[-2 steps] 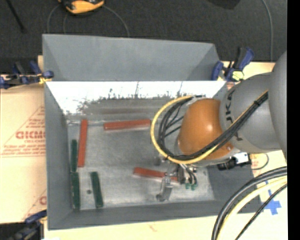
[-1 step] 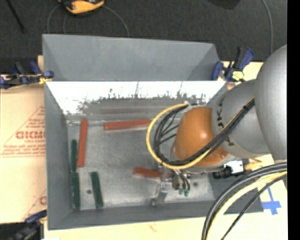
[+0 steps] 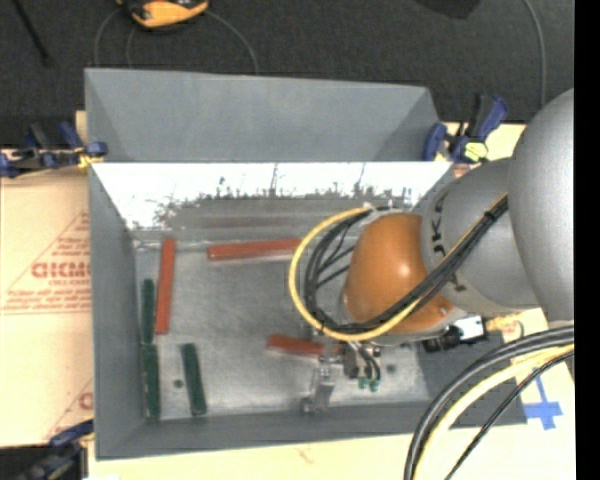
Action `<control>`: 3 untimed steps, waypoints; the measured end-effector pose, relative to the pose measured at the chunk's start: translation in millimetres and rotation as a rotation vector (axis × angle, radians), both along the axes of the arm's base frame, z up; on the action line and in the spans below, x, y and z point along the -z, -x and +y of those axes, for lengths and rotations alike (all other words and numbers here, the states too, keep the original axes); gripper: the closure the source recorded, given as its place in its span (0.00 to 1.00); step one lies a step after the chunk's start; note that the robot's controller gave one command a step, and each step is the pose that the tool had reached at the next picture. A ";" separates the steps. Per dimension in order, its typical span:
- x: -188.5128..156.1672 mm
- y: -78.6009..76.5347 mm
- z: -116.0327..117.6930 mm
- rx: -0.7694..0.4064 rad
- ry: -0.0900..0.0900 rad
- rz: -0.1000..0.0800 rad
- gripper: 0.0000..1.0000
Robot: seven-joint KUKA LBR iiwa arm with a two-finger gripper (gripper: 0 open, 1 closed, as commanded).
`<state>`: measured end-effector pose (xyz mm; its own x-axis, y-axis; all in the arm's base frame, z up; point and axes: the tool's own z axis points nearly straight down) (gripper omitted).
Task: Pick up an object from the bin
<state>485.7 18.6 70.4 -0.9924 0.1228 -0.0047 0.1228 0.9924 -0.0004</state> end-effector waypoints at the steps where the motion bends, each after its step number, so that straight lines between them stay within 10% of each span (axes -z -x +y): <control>1: 0.2 -0.5 1.4 -0.008 -0.002 -0.001 0.00; 2: -0.3 -1.0 -0.6 0.000 -0.001 0.000 1.00; 3: -0.3 -1.0 -0.6 0.000 -0.001 0.000 1.00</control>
Offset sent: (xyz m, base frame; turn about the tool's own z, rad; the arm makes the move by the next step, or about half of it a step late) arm 0.0000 0.0000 0.0000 0.0000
